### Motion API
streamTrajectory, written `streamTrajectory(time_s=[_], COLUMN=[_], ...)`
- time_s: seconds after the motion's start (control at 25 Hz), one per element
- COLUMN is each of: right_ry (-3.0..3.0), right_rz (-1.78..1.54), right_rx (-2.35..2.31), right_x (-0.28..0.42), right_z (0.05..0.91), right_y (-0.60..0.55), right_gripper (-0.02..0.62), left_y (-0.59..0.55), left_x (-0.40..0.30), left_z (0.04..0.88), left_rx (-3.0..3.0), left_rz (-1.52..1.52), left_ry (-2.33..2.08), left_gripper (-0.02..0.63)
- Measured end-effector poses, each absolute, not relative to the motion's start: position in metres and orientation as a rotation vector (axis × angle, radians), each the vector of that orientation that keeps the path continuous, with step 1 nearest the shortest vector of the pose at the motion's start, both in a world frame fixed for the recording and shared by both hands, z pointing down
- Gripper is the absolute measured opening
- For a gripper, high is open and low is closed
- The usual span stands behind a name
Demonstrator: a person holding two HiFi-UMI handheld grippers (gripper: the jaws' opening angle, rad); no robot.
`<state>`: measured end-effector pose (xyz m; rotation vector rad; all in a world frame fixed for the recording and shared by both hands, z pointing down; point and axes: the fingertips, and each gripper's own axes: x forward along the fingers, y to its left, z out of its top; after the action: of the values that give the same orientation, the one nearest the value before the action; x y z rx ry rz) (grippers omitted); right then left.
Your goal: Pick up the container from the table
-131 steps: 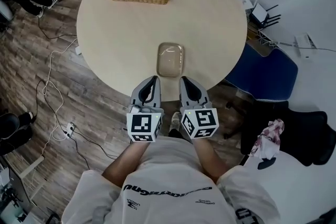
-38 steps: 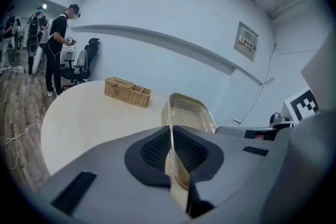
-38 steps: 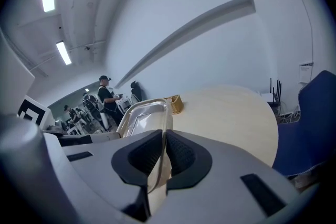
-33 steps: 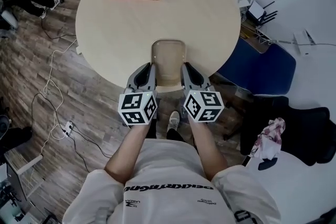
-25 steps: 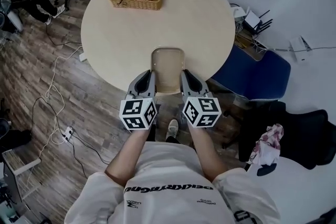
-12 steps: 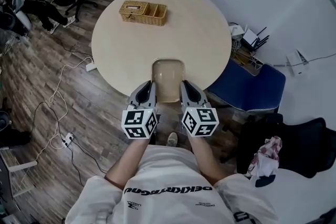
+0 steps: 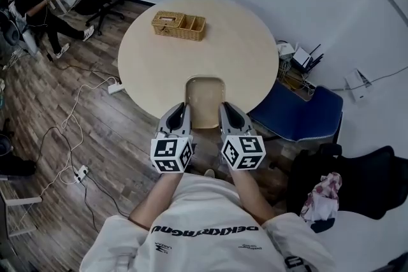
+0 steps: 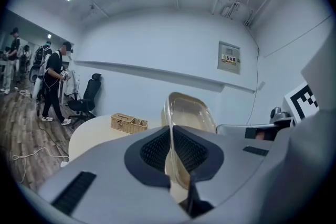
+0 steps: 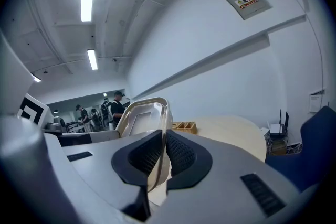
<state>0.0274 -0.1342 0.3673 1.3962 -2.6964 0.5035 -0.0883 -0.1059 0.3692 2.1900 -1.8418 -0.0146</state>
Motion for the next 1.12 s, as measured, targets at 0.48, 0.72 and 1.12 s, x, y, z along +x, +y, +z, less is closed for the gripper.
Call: streamTrajectory(time_s=[0.48,0.72,1.12], right_ry=[-2.729,-2.738,-2.751], right_rz=[0.424,0.409,0.386], right_rx=[1.41,1.4,1.383], right_x=[0.044,0.05,0.059], right_z=[0.348,0.348,0.349], right_y=[-0.118,-0.114,-0.113], right_gripper=[0.054,0.054,0.054], left_y=[-0.087,-0.082,-0.079], left_x=[-0.071,-0.065,-0.056], left_z=[0.349,0.35,0.352], left_rx=[2.218,2.211,2.201], left_rz=[-0.064,-0.071,-0.085], left_ry=[-1.892,-1.907,-1.926], left_gripper=[0.035,0.035,0.035])
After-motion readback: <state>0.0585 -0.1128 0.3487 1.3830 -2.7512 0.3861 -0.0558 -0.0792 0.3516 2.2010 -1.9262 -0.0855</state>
